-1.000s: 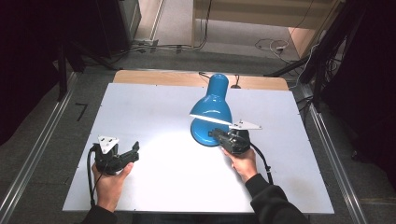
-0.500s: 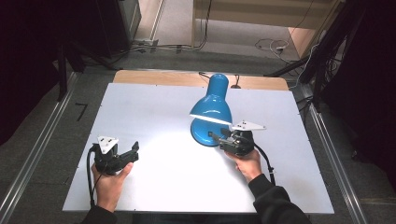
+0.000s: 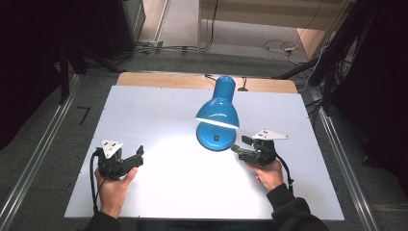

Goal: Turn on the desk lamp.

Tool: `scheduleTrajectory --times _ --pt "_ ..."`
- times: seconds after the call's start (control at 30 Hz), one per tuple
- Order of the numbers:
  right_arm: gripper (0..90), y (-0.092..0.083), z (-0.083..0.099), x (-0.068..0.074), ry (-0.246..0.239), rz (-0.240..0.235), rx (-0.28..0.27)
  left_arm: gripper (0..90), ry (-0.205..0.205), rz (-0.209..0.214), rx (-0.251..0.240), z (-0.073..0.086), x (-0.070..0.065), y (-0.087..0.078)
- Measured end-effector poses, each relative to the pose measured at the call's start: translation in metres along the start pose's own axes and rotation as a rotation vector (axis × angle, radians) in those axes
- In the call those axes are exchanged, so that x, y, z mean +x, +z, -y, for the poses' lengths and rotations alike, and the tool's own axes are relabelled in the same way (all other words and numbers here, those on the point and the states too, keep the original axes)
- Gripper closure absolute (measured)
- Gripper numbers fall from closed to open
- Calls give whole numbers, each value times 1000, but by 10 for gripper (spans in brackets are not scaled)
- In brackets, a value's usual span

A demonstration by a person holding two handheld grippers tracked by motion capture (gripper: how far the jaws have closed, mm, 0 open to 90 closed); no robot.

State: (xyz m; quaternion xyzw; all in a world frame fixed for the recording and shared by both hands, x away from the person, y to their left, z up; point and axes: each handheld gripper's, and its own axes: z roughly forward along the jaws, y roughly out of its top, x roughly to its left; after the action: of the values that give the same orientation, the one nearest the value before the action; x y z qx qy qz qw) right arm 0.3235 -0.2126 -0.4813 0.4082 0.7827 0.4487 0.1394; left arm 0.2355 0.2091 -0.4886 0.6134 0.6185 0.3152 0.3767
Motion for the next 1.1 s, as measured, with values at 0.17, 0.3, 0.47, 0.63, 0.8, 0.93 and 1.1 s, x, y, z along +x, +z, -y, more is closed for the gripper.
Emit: scheduleTrajectory --times 0.17,0.3,0.47,0.63,0.8,0.93,1.1 --pt "363 -9 3 -2 6 -1 -9 178 -3 1 2 0 0 0" --pt "354 -14 8 -5 4 7 2 178 -5 0 1 0 0 0" --pt "347 -20 10 -8 6 18 0 179 -7 2 1 0 1 0" --pt "347 -30 15 -13 7 36 -7 178 -5 1 4 0 0 0" --pt "345 -36 19 -16 8 46 -3 178 -5 2 4 0 0 0" --pt "339 -41 21 -17 0 58 2 179 -6 4 5 0 0 1" --pt "327 -47 25 -20 1 74 7 178 -11 2 1 0 1 0"
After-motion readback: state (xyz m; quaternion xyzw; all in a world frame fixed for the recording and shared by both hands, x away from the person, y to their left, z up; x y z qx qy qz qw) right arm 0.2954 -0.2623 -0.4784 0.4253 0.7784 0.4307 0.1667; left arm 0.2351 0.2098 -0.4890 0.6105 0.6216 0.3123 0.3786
